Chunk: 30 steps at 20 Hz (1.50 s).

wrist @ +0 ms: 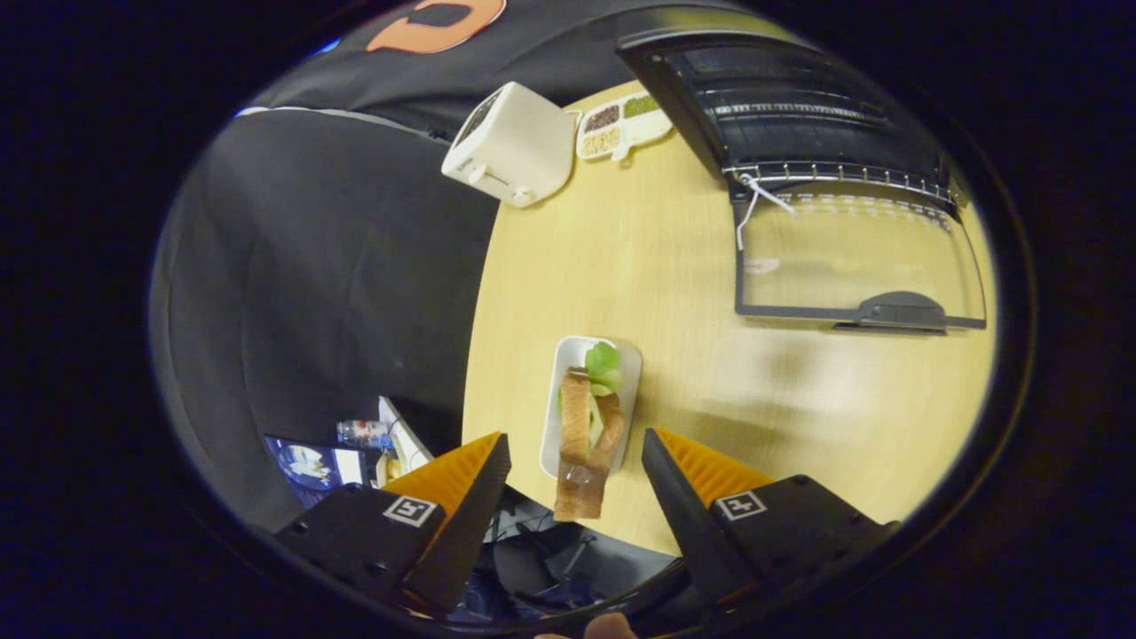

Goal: Open the toaster oven, put the food inside, and close the toaster oven door.

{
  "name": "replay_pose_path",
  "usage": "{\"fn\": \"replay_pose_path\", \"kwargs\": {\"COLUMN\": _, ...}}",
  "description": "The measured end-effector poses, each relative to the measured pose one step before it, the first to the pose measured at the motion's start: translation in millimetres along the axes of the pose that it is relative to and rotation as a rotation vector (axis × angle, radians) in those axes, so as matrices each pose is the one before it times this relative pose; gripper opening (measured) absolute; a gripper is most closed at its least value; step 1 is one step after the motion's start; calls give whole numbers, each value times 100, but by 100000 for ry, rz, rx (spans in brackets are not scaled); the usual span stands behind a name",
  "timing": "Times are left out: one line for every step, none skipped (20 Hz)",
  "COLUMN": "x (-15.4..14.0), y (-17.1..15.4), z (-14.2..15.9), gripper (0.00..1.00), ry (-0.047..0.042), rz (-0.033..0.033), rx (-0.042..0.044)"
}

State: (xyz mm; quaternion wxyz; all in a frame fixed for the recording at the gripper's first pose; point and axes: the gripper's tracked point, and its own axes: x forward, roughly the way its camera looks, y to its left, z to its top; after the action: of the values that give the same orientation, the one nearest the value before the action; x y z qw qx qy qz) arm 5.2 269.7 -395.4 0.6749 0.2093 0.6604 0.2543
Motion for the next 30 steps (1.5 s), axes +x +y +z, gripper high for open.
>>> {"fn": "replay_pose_path", "kwargs": {"x": 729, "y": 89, "z": -70, "gripper": 98, "ry": 1272, "rz": -363, "rx": 121}}
{"fn": "replay_pose_path", "kwargs": {"x": 713, "y": 37, "z": -8, "gripper": 95, "ry": 1882, "rz": -410, "rx": 7}}
{"fn": "replay_pose_path", "kwargs": {"x": 476, "y": -11, "z": -183, "gripper": 91, "ry": 1499, "rz": -264, "rx": 522}}
{"fn": "replay_pose_path", "kwargs": {"x": 450, "y": 9, "z": -73, "gripper": 88, "ry": 1680, "rz": -142, "rx": 1372}}
{"fn": "replay_pose_path", "kwargs": {"x": 272, "y": 45, "z": -121, "gripper": 84, "ry": 1349, "rz": -25, "rx": 1131}}
{"fn": "replay_pose_path", "kwargs": {"x": 255, "y": -12, "z": -82, "gripper": 80, "ry": 705, "rz": -617, "rx": 645}}
{"fn": "replay_pose_path", "kwargs": {"x": 264, "y": -290, "z": -53, "gripper": 75, "ry": 194, "rz": -1972, "rx": 495}}
{"fn": "replay_pose_path", "kwargs": {"x": -14, "y": -249, "z": 276, "gripper": 67, "ry": -699, "rz": -1165, "rx": 767}}
{"fn": "replay_pose_path", "kwargs": {"x": -24, "y": -24, "z": -87, "gripper": 59, "ry": 128, "rz": -1078, "rx": 907}}
{"fn": "replay_pose_path", "kwargs": {"x": -470, "y": -17, "z": -39, "gripper": 50, "ry": 420, "rz": -234, "rx": 975}}
{"fn": "replay_pose_path", "kwargs": {"x": -186, "y": 272, "z": -237, "gripper": 42, "ry": 542, "rz": 306, "rx": 529}}
{"fn": "replay_pose_path", "kwargs": {"x": -519, "y": 339, "z": -195, "gripper": 39, "ry": -151, "rz": 924, "rx": -199}}
{"fn": "replay_pose_path", "kwargs": {"x": -756, "y": 472, "z": -260, "gripper": 38, "ry": -354, "rz": 1404, "rx": -644}}
{"fn": "replay_pose_path", "kwargs": {"x": -741, "y": 534, "z": -131, "gripper": 37, "ry": -385, "rz": 1747, "rx": -490}}
{"fn": "replay_pose_path", "kwargs": {"x": -826, "y": 675, "z": -20, "gripper": 36, "ry": -522, "rz": 1985, "rx": -108}}
{"fn": "replay_pose_path", "kwargs": {"x": -957, "y": 609, "z": 20, "gripper": 36, "ry": -870, "rz": 1917, "rx": 10}}
{"fn": "replay_pose_path", "kwargs": {"x": -886, "y": 616, "z": -46, "gripper": 36, "ry": -1274, "rz": 1932, "rx": 54}}
{"fn": "replay_pose_path", "kwargs": {"x": -1131, "y": 592, "z": 231, "gripper": 36, "ry": -1662, "rz": 2206, "rx": -268}}
{"fn": "replay_pose_path", "kwargs": {"x": -1223, "y": 581, "z": 165, "gripper": 36, "ry": -2018, "rz": 2637, "rx": -327}}
{"fn": "replay_pose_path", "kwargs": {"x": -1319, "y": 430, "z": 383, "gripper": 36, "ry": -2484, "rz": 2845, "rx": -144}}
{"fn": "replay_pose_path", "kwargs": {"x": -1441, "y": 223, "z": 545, "gripper": 36, "ry": -3145, "rz": 2439, "rx": 463}}
{"fn": "replay_pose_path", "kwargs": {"x": -1396, "y": -273, "z": 801, "gripper": 36, "ry": -3799, "rz": 1944, "rx": 1221}}
{"fn": "replay_pose_path", "kwargs": {"x": -1355, "y": -467, "z": 945, "gripper": 36, "ry": -4255, "rz": 1351, "rx": 1735}}
{"fn": "replay_pose_path", "kwargs": {"x": -1412, "y": -629, "z": 1055, "gripper": 36, "ry": -4445, "rz": 826, "rx": 2056}}
{"fn": "replay_pose_path", "kwargs": {"x": -1244, "y": -683, "z": 1009, "gripper": 36, "ry": -4108, "rz": 445, "rx": 2592}}
{"fn": "replay_pose_path", "kwargs": {"x": -1034, "y": -935, "z": 1250, "gripper": 36, "ry": -4674, "rz": 568, "rx": 3657}}
{"fn": "replay_pose_path", "kwargs": {"x": -1330, "y": -1091, "z": 1265, "gripper": 36, "ry": -4461, "rz": 894, "rx": 3772}}
{"fn": "replay_pose_path", "kwargs": {"x": -1144, "y": -973, "z": 1145, "gripper": 36, "ry": -4404, "rz": 762, "rx": 3664}}
{"fn": "replay_pose_path", "kwargs": {"x": -861, "y": -902, "z": 1292, "gripper": 36, "ry": -4672, "rz": 533, "rx": 4191}}
{"fn": "replay_pose_path", "kwargs": {"x": -635, "y": -1054, "z": 1852, "gripper": 36, "ry": -6159, "rz": 1534, "rx": 4626}}
